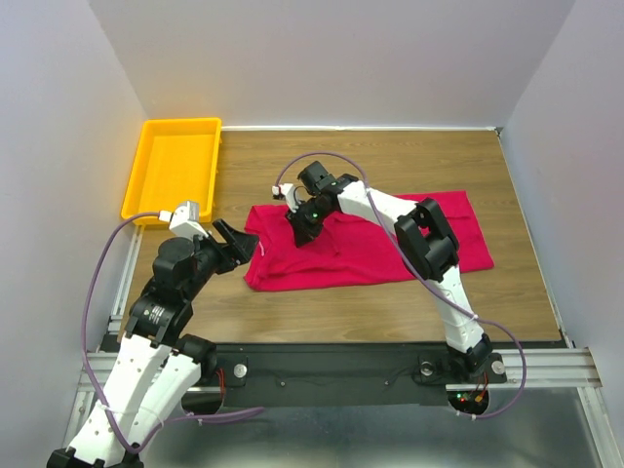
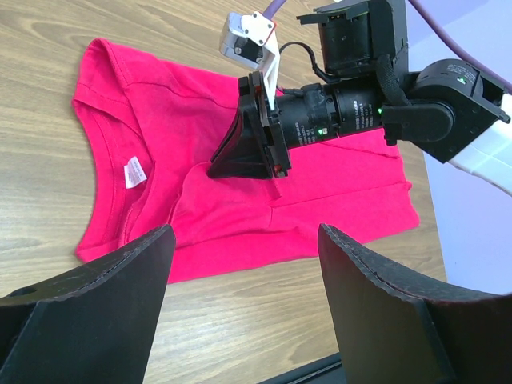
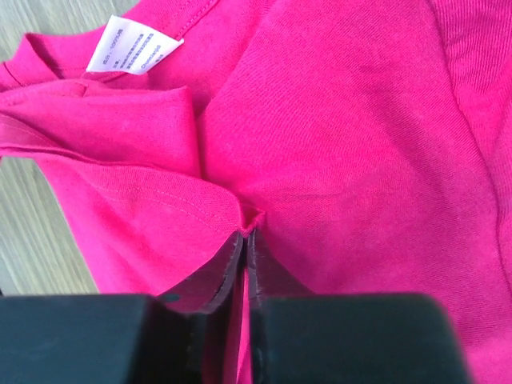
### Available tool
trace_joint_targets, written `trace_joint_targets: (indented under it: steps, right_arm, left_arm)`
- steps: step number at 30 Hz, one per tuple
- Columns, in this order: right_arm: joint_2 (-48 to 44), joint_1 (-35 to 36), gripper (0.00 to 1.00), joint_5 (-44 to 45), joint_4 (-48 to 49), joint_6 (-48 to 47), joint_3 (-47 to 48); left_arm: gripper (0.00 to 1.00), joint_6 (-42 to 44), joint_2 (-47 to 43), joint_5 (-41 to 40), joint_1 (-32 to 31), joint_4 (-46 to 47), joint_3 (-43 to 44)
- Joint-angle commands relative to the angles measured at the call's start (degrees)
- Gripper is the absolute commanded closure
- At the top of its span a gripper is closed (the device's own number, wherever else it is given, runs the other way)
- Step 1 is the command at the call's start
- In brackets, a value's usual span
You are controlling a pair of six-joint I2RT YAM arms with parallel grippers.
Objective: Fold and stack the t-shirts
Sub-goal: Fold the tshirt
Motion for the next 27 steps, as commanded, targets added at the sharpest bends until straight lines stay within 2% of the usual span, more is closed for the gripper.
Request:
trace_joint_targets:
  steps: [1, 10, 27]
  right_arm:
    - [-3.05, 0.79, 1.00, 1.23, 0.67, 1.15, 2.09]
    - [-10.16, -0.17, 0.99, 6.32, 0.93, 3.26, 1.04]
    - [-17.64, -1.93, 0.99, 23.64, 9.89, 14.06, -12.14]
  left_arm:
    - [0.16, -0.77, -0.77, 0.32, 0.13, 2.09, -1.11]
    - [0.17, -2.88, 0.19, 0.50, 0.13, 2.97, -2.34]
    - [0.18, -4.91, 3.44, 2.08, 0.13, 6.92, -5.59]
